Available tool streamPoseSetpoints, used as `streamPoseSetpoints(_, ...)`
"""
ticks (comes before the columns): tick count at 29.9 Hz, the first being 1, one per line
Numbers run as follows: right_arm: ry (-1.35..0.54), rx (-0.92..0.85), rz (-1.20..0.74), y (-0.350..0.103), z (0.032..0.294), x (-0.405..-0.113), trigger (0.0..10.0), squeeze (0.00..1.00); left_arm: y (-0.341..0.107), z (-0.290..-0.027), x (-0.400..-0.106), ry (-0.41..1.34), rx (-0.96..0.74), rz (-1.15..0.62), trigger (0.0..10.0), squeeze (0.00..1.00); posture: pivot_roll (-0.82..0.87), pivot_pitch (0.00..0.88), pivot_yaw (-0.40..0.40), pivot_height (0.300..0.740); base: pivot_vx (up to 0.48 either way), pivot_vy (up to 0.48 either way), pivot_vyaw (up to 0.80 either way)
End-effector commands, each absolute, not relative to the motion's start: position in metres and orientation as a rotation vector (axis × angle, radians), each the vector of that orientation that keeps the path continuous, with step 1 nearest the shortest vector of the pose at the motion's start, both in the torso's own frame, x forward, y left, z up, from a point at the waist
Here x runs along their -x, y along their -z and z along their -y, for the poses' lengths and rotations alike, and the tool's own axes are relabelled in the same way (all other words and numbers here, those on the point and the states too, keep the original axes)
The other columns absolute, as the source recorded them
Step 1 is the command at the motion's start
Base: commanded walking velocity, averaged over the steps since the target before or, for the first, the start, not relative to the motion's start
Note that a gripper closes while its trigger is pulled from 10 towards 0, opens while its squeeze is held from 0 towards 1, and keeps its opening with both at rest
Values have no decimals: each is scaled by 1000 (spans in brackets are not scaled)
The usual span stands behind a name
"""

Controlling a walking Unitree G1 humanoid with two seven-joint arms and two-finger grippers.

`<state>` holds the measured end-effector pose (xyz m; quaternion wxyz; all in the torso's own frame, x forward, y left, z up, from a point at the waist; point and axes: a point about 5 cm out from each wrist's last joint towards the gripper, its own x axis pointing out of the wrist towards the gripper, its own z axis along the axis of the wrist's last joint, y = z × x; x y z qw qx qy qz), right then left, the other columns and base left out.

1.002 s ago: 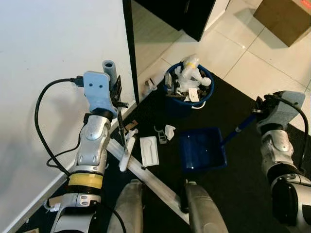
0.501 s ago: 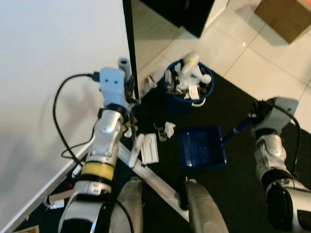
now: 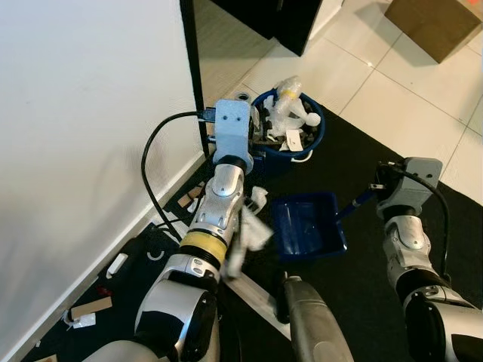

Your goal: Sweep floor

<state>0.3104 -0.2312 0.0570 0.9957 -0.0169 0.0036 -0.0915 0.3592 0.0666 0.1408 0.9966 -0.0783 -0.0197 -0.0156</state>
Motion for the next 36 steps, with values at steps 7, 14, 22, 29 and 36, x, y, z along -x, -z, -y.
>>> streamPoseSetpoints(7, 186, 4, -178, -23, 224, -291, 0, 0, -228, 17, -354, 196, 471, 219, 10000, 0, 114, 305, -61, 740, 0, 0, 0)
streamPoseSetpoints(14, 171, -8, -182, -22, 214, -293, 0, 0, -249, -40, -370, 290, 193, 363, 10000, 0, 120, 300, -63, 740, 0, 0, 0)
streamPoseSetpoints(22, 165, -2, -184, -21, 215, -291, 0, 0, -232, -122, -378, 369, -379, 390, 10000, 0, 114, 304, -66, 740, 0, 0, 0)
streamPoseSetpoints(29, 167, 14, -183, -20, 219, -288, 0, 0, -195, -133, -371, 438, -564, 331, 10000, 0, 90, 312, -69, 740, 0, 0, 0)
streamPoseSetpoints(36, 166, 37, -173, -20, 225, -285, 0, 0, -169, -121, -360, 359, -652, 418, 10000, 0, 60, 327, -70, 740, 0, 0, 0)
